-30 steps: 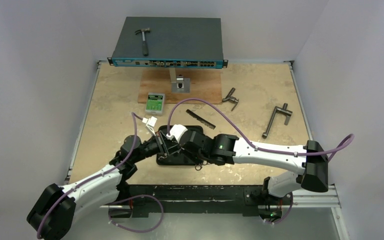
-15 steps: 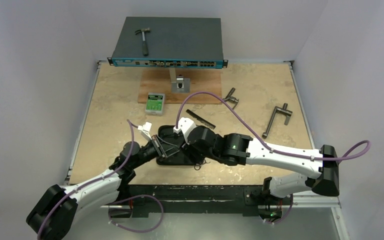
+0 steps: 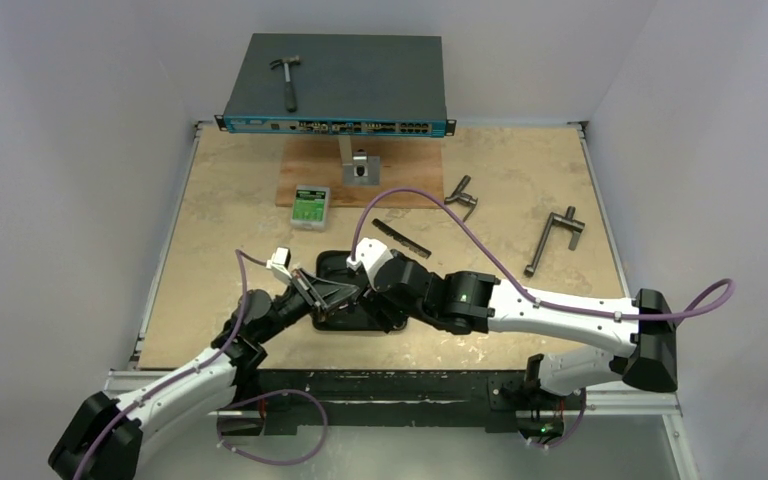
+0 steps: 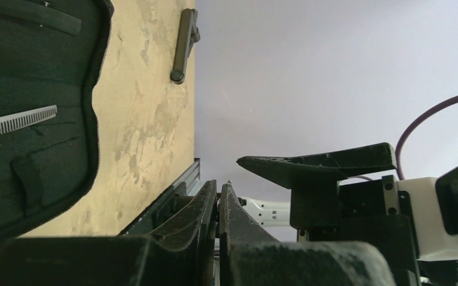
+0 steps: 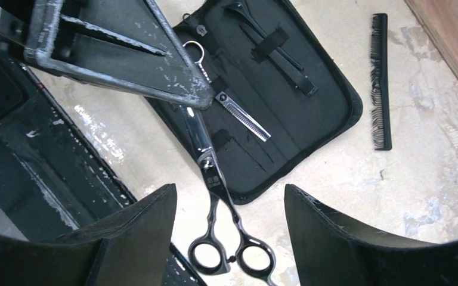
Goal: Sort the hair-cutting tools
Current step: Pick up the scissors from the center of the board.
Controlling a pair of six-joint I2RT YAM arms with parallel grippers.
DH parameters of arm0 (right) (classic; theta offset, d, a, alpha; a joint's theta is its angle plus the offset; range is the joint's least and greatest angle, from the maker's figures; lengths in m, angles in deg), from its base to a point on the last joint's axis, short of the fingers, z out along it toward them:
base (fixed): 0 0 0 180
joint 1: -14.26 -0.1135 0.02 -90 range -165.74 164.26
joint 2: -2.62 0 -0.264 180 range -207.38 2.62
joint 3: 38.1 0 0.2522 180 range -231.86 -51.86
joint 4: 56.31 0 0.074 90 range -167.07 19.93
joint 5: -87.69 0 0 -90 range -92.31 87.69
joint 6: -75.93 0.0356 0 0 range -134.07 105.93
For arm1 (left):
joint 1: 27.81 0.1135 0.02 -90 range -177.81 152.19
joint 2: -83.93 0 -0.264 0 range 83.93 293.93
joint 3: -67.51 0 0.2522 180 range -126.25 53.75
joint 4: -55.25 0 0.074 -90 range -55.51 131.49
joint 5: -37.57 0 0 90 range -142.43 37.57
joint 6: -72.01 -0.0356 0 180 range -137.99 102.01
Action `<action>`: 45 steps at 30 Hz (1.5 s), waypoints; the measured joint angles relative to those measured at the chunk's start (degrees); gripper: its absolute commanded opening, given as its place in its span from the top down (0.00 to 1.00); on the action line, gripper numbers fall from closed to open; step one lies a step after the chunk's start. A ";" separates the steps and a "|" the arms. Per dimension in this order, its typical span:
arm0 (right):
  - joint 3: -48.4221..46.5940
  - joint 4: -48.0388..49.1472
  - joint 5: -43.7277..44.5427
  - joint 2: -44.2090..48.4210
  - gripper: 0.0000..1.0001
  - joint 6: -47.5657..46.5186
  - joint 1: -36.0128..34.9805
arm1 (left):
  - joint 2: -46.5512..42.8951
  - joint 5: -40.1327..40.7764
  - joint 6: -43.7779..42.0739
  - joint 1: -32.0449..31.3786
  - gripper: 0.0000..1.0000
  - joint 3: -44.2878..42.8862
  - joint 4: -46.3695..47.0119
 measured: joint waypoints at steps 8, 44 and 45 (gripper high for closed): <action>0.83 1.44 0.96 -1.09 0.47 -2.54 0.00 | -5.66 0.15 3.56 0.00 1.00 -0.61 -7.93; 1.86 3.23 -6.47 -1.25 0.88 -7.43 0.00 | -10.91 0.55 5.05 0.00 1.00 -4.66 -21.42; 1.86 3.26 -6.45 -1.25 0.92 -7.41 0.00 | -10.95 0.55 5.03 0.00 1.00 -4.66 -21.49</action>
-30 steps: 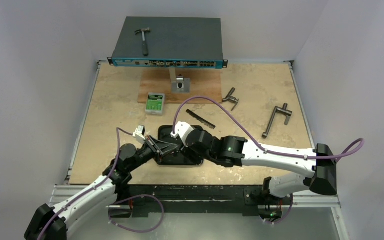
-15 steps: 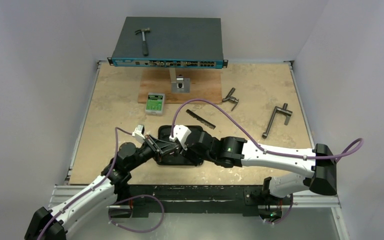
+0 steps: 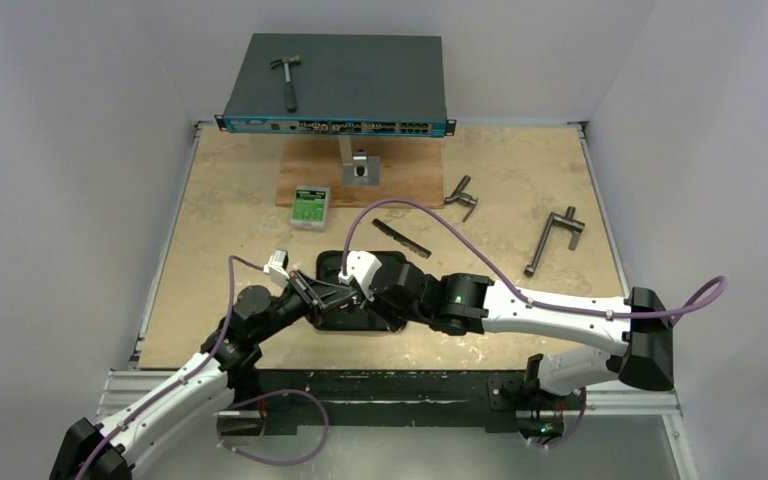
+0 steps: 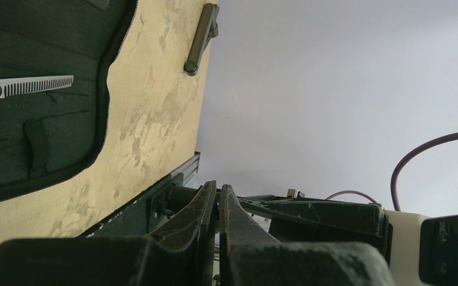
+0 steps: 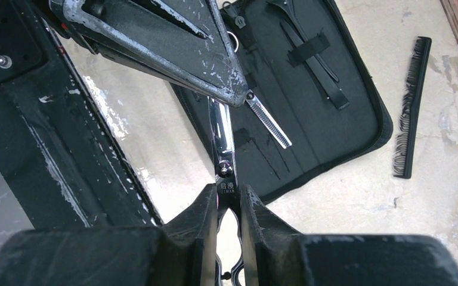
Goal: Sort the hair-cutting tools
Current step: Pick up the scissors from the center of the board.
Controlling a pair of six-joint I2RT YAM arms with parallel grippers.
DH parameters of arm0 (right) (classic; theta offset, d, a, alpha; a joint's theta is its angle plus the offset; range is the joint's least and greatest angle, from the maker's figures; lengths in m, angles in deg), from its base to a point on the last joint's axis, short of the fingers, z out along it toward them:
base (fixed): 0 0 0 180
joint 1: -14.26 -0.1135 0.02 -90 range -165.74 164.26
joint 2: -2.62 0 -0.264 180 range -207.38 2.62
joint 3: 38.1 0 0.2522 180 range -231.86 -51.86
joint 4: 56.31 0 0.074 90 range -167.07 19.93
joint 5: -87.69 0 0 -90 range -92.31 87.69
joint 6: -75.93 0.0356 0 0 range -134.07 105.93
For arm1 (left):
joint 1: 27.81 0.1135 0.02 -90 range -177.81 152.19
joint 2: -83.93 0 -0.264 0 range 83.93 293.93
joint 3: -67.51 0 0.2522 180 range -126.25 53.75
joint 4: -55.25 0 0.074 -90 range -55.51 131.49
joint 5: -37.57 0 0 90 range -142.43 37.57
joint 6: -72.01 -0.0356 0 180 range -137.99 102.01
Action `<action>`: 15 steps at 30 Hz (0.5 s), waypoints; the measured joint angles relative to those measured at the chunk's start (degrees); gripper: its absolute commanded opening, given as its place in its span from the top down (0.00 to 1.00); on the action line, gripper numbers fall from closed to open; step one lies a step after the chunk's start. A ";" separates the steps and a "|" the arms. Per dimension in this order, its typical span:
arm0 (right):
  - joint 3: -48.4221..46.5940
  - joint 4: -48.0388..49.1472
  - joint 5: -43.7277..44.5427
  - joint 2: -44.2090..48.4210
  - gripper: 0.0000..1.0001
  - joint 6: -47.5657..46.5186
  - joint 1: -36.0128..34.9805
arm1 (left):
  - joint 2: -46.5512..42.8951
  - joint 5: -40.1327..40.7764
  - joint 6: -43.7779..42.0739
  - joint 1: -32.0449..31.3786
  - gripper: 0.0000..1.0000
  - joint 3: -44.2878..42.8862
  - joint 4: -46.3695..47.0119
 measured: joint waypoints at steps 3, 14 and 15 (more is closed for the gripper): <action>0.00 0.02 -0.22 0.00 1.00 -0.04 0.00 | -0.11 0.00 -0.04 0.00 1.00 0.00 -0.11; -0.20 -3.08 0.24 -0.74 1.00 0.22 -0.04 | -1.22 0.04 -2.16 0.00 0.50 -0.17 -1.33; -0.46 -4.11 0.31 -0.76 1.00 0.26 -0.04 | -1.90 0.17 -2.84 0.00 0.49 -0.59 -2.84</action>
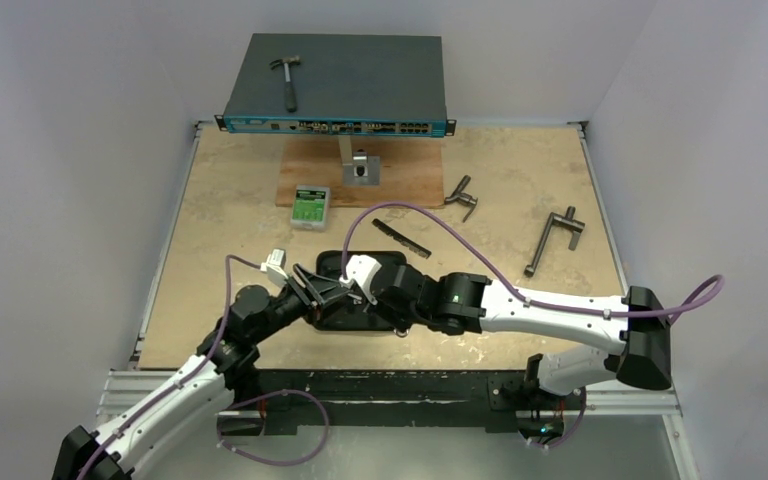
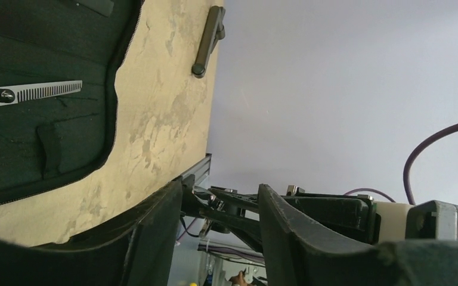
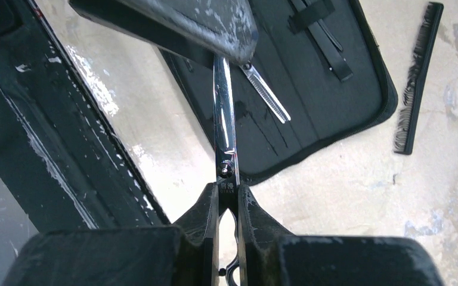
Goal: Sort the hair-cutting tools
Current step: Pick up the scissors from the center of the board, then place the scissors in the hairdressing tool bag.
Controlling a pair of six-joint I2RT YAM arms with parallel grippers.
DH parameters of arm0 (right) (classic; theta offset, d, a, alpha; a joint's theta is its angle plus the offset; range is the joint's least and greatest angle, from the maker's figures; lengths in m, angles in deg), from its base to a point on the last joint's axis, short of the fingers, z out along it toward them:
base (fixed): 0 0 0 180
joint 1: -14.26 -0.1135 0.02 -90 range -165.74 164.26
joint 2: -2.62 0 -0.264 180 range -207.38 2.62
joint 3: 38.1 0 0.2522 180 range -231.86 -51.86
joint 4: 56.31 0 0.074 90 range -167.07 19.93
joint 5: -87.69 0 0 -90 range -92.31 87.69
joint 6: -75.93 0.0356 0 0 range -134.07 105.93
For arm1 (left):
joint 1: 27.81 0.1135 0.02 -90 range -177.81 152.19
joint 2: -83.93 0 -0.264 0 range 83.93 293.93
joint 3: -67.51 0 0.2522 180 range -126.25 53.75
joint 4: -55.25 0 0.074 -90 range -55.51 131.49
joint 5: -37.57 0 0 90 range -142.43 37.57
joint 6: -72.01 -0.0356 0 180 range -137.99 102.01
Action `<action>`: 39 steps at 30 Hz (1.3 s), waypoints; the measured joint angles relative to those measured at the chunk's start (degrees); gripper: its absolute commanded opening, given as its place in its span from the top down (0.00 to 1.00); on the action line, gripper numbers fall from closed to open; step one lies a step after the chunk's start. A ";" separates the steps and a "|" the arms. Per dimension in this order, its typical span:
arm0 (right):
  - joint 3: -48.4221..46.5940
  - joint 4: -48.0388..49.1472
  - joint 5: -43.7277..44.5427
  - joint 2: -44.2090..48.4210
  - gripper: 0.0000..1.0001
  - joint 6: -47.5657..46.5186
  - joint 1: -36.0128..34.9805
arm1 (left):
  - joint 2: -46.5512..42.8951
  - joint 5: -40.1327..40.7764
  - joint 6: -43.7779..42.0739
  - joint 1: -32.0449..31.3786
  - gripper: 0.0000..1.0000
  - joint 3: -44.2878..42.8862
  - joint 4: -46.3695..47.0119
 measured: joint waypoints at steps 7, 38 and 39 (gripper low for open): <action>-3.56 -7.50 1.20 -1.75 1.00 0.76 0.02 | -7.28 5.97 -8.90 0.02 0.50 -8.33 -20.83; 3.30 -8.15 10.27 -12.28 1.00 -6.82 0.02 | -4.63 29.03 -24.83 0.02 0.54 -12.46 -48.74; 3.30 -7.87 9.94 -12.28 1.00 -6.99 0.02 | -4.00 28.92 -24.81 0.02 0.54 -12.44 -48.43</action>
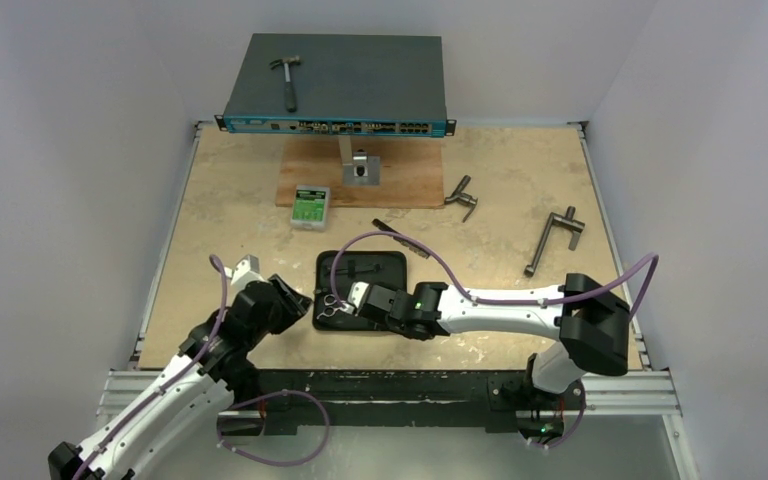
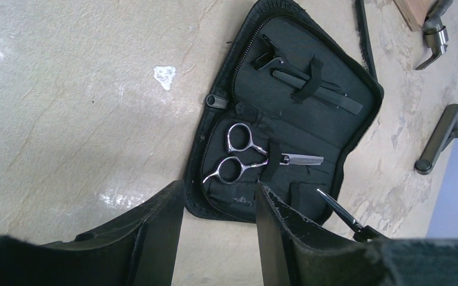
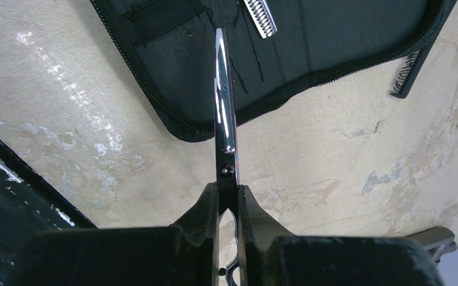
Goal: Sort the hair-cutting tools
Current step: Place the scissors in the hairdressing tool bag.
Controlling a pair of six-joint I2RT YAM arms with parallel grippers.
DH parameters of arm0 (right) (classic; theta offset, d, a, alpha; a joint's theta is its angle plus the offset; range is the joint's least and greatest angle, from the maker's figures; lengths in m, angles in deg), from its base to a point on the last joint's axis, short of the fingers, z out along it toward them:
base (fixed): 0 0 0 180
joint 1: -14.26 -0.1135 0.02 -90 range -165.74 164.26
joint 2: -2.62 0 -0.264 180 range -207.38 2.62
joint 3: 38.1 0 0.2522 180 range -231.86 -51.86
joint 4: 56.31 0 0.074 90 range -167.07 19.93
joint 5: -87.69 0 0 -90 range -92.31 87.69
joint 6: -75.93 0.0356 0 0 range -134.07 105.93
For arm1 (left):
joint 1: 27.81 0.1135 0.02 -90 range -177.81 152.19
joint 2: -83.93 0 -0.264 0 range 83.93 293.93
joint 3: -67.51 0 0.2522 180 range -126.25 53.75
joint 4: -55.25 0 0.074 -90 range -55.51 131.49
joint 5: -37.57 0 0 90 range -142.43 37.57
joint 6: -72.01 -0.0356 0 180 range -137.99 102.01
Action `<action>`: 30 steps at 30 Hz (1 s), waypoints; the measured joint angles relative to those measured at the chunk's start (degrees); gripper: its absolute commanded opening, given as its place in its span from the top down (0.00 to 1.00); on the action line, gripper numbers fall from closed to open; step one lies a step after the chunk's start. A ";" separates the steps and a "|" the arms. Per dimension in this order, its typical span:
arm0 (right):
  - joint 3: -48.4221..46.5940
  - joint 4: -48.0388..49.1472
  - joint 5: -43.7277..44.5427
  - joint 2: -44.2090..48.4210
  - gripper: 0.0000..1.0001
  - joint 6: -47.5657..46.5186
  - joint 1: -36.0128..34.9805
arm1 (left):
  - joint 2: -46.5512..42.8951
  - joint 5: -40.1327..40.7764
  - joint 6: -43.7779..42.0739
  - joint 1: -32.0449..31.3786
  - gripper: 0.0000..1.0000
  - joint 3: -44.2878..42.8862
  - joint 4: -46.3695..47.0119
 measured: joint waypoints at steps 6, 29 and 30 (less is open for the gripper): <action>0.04 1.09 -2.03 0.00 1.00 -1.07 -0.20 | 4.66 -1.62 0.02 0.00 0.54 1.18 3.34; -2.01 -1.60 -4.74 -3.76 1.00 1.36 -0.83 | 13.60 -3.30 0.02 0.00 0.55 1.62 9.77; -2.01 -1.51 -4.79 -3.76 1.00 1.31 -0.83 | 13.88 -3.32 0.02 0.00 0.55 1.66 9.99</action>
